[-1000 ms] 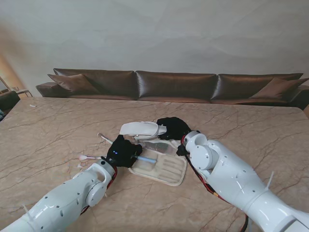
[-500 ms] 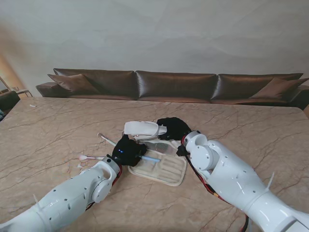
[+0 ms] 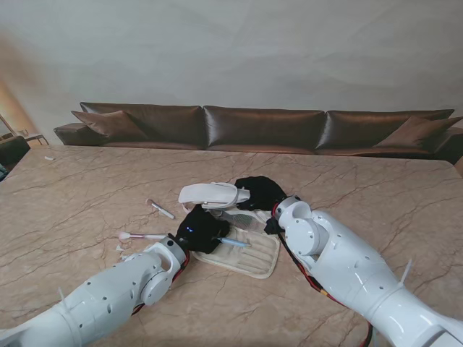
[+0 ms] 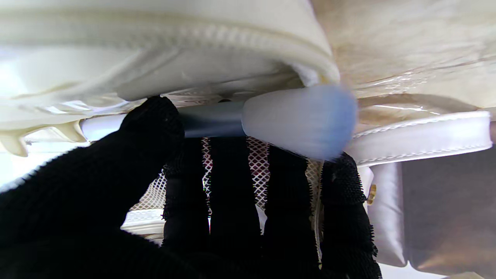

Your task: Pack the cosmetics bag

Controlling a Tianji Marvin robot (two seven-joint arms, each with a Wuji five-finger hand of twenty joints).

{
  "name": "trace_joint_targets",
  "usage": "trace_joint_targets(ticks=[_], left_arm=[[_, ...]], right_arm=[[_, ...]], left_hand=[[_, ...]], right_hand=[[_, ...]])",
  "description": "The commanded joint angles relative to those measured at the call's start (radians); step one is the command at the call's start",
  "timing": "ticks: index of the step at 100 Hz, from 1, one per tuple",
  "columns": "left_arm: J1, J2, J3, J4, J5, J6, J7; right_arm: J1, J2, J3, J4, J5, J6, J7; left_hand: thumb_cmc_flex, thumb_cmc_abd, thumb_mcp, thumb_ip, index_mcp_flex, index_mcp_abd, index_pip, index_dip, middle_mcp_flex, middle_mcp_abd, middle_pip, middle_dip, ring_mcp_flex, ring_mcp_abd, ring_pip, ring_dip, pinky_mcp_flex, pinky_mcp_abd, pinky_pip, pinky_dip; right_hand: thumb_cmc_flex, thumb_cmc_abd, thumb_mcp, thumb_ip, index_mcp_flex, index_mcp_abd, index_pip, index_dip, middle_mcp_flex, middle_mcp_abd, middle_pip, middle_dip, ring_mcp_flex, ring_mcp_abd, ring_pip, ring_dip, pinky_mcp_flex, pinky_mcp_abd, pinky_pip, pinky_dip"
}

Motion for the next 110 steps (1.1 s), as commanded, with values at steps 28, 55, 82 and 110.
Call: trace_joint_targets(ticks=[28,55,82,110], left_arm=[[0.015,0.000,-0.035,-0.019,0.018,0.024,-0.003],[0.036,0.052,-0.088,-0.054,0.082,-0.021,-0.068],[0.018,0.036,-0.044,-0.007,0.061,-0.019,-0.027],[0.005,0.021,-0.022,-0.001,0.047,-0.015,-0.008]], right_arm=[[-0.019,-0.004,0.005,-0.025,-0.001,-0.006,0.011],[-0.020,0.001,0.010,-0.031,-0.009,-0.003,0.021],[-0.021,0.001,0.005,-0.034,-0.009,-0.003,0.023],[-0.021,-0.001,0.002,-0.035,-0.010,-0.002,0.015]], left_hand=[[0.057,0.030,0.082,0.044,0.057,-0.147,0.072,0.045,0.034,-0.028,0.013,0.019,0.018,-0.004,0.009,0.018,-0.004,-0.053,-0.003,0.019],[0.059,0.035,0.076,0.044,0.054,-0.154,0.071,0.049,0.029,-0.033,0.015,0.023,0.015,-0.007,0.006,0.019,-0.009,-0.054,-0.008,0.019],[0.057,0.030,0.081,0.043,0.056,-0.153,0.071,0.051,0.032,-0.031,0.016,0.024,0.021,-0.005,0.005,0.021,-0.002,-0.055,-0.007,0.021],[0.058,0.032,0.081,0.042,0.056,-0.152,0.070,0.048,0.031,-0.033,0.015,0.023,0.019,-0.004,0.005,0.023,-0.006,-0.056,-0.006,0.023]], right_hand=[[0.068,0.061,0.048,0.007,0.051,-0.151,0.085,-0.009,0.058,-0.045,0.012,0.005,0.076,-0.023,0.037,0.002,0.034,0.005,0.049,-0.008],[0.069,0.061,0.048,0.007,0.049,-0.152,0.084,-0.010,0.059,-0.047,0.012,0.005,0.077,-0.022,0.038,0.002,0.034,0.007,0.049,-0.008],[0.068,0.060,0.049,0.007,0.052,-0.150,0.086,-0.009,0.060,-0.046,0.013,0.005,0.079,-0.023,0.040,0.003,0.037,0.005,0.053,-0.007],[0.068,0.059,0.051,0.007,0.053,-0.150,0.086,-0.010,0.060,-0.047,0.013,0.005,0.079,-0.023,0.040,0.003,0.037,0.005,0.054,-0.007]])
